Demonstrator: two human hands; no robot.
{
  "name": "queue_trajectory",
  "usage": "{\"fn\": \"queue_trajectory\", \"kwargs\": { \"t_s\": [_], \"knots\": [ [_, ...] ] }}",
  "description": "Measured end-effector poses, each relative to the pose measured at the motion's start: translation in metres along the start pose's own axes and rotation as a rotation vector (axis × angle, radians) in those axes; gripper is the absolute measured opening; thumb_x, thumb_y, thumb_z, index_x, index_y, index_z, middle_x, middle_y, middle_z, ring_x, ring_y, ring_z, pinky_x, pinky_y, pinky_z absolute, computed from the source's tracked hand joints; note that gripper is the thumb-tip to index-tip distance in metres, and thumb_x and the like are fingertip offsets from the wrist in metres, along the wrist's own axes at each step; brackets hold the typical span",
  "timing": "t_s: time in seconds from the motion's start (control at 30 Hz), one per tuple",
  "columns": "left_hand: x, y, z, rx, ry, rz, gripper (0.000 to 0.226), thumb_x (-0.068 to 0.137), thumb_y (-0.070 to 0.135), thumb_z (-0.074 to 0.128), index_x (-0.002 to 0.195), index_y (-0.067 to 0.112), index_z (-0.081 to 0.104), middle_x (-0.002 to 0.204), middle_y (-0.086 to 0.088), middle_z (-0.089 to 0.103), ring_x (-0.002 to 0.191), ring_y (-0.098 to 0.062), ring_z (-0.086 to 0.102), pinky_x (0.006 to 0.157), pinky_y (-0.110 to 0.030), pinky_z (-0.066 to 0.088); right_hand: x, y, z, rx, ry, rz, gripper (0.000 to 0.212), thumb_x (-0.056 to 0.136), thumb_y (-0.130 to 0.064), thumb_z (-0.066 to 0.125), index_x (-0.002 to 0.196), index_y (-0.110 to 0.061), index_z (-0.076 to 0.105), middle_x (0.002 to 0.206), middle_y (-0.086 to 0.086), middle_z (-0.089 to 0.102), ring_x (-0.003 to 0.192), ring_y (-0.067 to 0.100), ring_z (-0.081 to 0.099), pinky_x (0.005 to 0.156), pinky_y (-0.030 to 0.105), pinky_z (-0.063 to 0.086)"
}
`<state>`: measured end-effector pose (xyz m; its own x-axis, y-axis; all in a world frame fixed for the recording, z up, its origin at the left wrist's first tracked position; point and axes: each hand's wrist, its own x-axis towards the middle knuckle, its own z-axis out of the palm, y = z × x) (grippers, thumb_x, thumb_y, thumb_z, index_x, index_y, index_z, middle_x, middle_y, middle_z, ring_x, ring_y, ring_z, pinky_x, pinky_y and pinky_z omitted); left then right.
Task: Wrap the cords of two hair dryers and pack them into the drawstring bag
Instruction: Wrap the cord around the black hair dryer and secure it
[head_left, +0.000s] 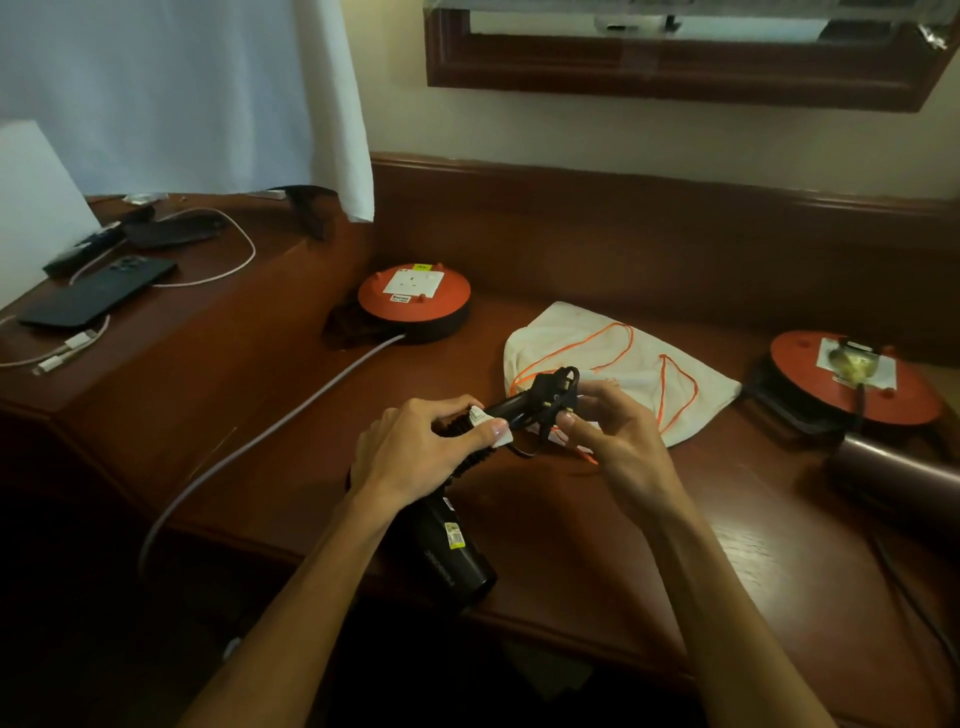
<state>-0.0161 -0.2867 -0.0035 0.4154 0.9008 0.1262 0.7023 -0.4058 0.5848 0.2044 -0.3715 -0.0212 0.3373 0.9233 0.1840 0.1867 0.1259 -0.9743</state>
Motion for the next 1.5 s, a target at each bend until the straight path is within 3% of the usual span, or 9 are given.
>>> {"fn": "queue_trajectory", "kwargs": {
  "t_s": [0.2, 0.4, 0.53, 0.77, 0.9, 1.03, 1.17, 1.27, 1.5],
  "knots": [
    [0.004, 0.006, 0.002, 0.091, -0.064, -0.007, 0.052, 0.081, 0.083, 0.050, 0.120, 0.053, 0.067, 0.110, 0.016, 0.074, 0.106, -0.014, 0.066, 0.075, -0.029, 0.041, -0.002, 0.020, 0.002, -0.245, 0.008, -0.085, 0.026, 0.096, -0.015, 0.066, 0.118, -0.027, 0.063, 0.112, -0.012, 0.068, 0.102, 0.001, 0.064, 0.079, 0.016, 0.050],
    [0.019, 0.000, 0.002, 0.175, -0.271, 0.023, 0.071, 0.069, 0.097, 0.041, 0.114, 0.051, 0.071, 0.109, 0.014, 0.073, 0.106, -0.014, 0.065, 0.083, -0.036, 0.047, -0.013, 0.020, -0.026, -0.249, -0.212, 0.003, 0.078, 0.082, -0.025, 0.082, 0.148, -0.035, 0.041, 0.132, -0.016, 0.058, 0.121, 0.001, 0.058, 0.099, 0.022, 0.051],
    [0.028, 0.006, -0.001, 0.245, -0.394, 0.063, 0.066, 0.075, 0.092, 0.042, 0.112, 0.047, 0.073, 0.112, 0.015, 0.073, 0.108, -0.013, 0.062, 0.084, -0.036, 0.044, -0.021, 0.025, -0.018, -0.429, -0.222, -0.038, 0.055, 0.083, -0.026, 0.080, 0.135, -0.027, 0.060, 0.124, -0.015, 0.063, 0.118, 0.002, 0.058, 0.104, 0.037, 0.051],
    [0.003, 0.002, -0.013, 0.269, -0.108, 0.182, 0.037, 0.093, 0.059, 0.058, 0.122, 0.038, 0.068, 0.131, 0.010, 0.061, 0.127, -0.012, 0.048, 0.106, -0.039, 0.035, -0.031, 0.040, -0.015, -0.597, -0.213, -0.066, 0.046, 0.084, -0.033, 0.079, 0.126, -0.034, 0.061, 0.119, -0.013, 0.055, 0.113, 0.005, 0.051, 0.099, 0.029, 0.051],
    [-0.070, -0.012, -0.011, 0.118, 0.152, -0.122, 0.065, 0.091, 0.058, 0.060, 0.149, 0.034, 0.043, 0.153, 0.002, 0.035, 0.139, -0.021, 0.031, 0.110, -0.042, 0.034, -0.027, 0.029, -0.013, -0.623, -0.249, -0.133, 0.053, 0.084, -0.051, 0.072, 0.133, -0.039, 0.055, 0.122, -0.013, 0.055, 0.116, 0.006, 0.051, 0.098, 0.027, 0.048],
    [-0.089, -0.017, 0.003, -0.097, 0.100, -0.235, 0.089, 0.089, 0.049, 0.069, 0.159, 0.027, 0.018, 0.158, 0.001, 0.028, 0.144, -0.021, 0.030, 0.110, -0.041, 0.037, -0.014, 0.015, 0.007, -0.681, -0.347, -0.131, 0.049, 0.094, -0.044, 0.064, 0.140, -0.032, 0.054, 0.129, -0.013, 0.059, 0.116, 0.005, 0.056, 0.100, 0.032, 0.051],
    [-0.057, -0.033, -0.006, -0.167, 0.067, -0.180, 0.068, 0.092, 0.036, 0.070, 0.147, 0.022, 0.034, 0.131, 0.004, 0.048, 0.128, -0.022, 0.050, 0.094, -0.032, 0.044, -0.020, 0.008, 0.022, -0.755, -0.296, -0.078, 0.034, 0.092, -0.039, 0.067, 0.124, -0.029, 0.059, 0.117, -0.008, 0.064, 0.104, 0.014, 0.061, 0.089, 0.042, 0.053],
    [-0.025, -0.051, -0.008, 0.005, 0.019, -0.097, 0.068, 0.098, 0.037, 0.061, 0.156, 0.020, 0.031, 0.152, 0.001, 0.039, 0.139, -0.023, 0.041, 0.111, -0.042, 0.040, -0.039, 0.007, 0.039, -0.756, -0.228, -0.028, 0.028, 0.091, -0.039, 0.066, 0.114, -0.028, 0.054, 0.113, -0.005, 0.058, 0.101, 0.018, 0.060, 0.085, 0.045, 0.053],
    [0.022, -0.055, 0.004, 0.123, 0.038, 0.016, 0.060, 0.099, 0.017, 0.061, 0.154, 0.023, 0.039, 0.152, 0.001, 0.045, 0.136, -0.024, 0.047, 0.107, -0.041, 0.045, -0.057, 0.001, 0.066, -0.597, -0.093, 0.072, 0.032, 0.085, -0.046, 0.073, 0.104, -0.026, 0.055, 0.102, -0.006, 0.055, 0.087, 0.011, 0.058, 0.068, 0.025, 0.045]
  ]
}}
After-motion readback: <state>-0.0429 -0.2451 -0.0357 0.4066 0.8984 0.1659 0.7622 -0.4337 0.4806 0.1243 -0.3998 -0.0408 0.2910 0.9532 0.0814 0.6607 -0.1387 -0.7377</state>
